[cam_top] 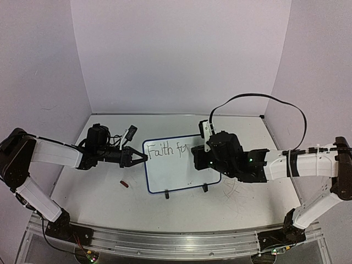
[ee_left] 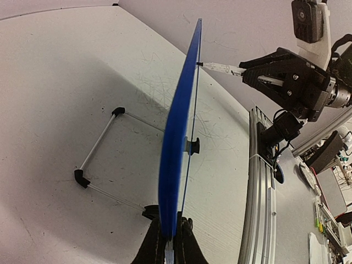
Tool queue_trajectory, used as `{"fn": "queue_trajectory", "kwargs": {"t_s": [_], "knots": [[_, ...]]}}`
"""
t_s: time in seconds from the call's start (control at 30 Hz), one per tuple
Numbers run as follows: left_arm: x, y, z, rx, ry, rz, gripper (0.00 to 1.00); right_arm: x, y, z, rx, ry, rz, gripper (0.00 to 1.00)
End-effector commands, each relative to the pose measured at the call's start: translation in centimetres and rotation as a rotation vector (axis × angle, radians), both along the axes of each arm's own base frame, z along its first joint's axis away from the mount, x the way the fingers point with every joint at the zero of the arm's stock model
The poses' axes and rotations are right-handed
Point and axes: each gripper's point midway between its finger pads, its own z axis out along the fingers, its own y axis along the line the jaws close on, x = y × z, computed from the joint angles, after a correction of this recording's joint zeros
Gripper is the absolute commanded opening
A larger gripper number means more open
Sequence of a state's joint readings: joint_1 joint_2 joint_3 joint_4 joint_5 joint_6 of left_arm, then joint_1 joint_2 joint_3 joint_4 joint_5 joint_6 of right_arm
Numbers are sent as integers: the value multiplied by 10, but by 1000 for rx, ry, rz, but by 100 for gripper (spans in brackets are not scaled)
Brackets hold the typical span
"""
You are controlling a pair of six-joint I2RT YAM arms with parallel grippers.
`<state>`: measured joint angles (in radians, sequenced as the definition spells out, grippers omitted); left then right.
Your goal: Write a sentence on the whiteboard
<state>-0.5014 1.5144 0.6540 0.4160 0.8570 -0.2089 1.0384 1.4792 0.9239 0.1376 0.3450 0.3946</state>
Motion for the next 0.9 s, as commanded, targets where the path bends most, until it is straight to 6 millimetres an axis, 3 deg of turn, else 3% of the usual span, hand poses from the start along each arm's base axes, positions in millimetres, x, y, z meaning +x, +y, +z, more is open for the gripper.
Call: {"fn": "queue_trajectory", "kwargs": {"t_s": [0.0,0.33,0.6,0.87], "knots": [[4,-6,1,17,-29,-11,0,-5,-5,-6,7,29,0,0],[3,-6,2,16,-29,-10,0,-10,-17,-12,2,48,-24,0],[4,-6,1,19,-23,-12,0,-12,-9,28,108,-11,33,0],[3,-6,2,19,-27,-12,0,-3,0,15,99,12,47,0]]}}
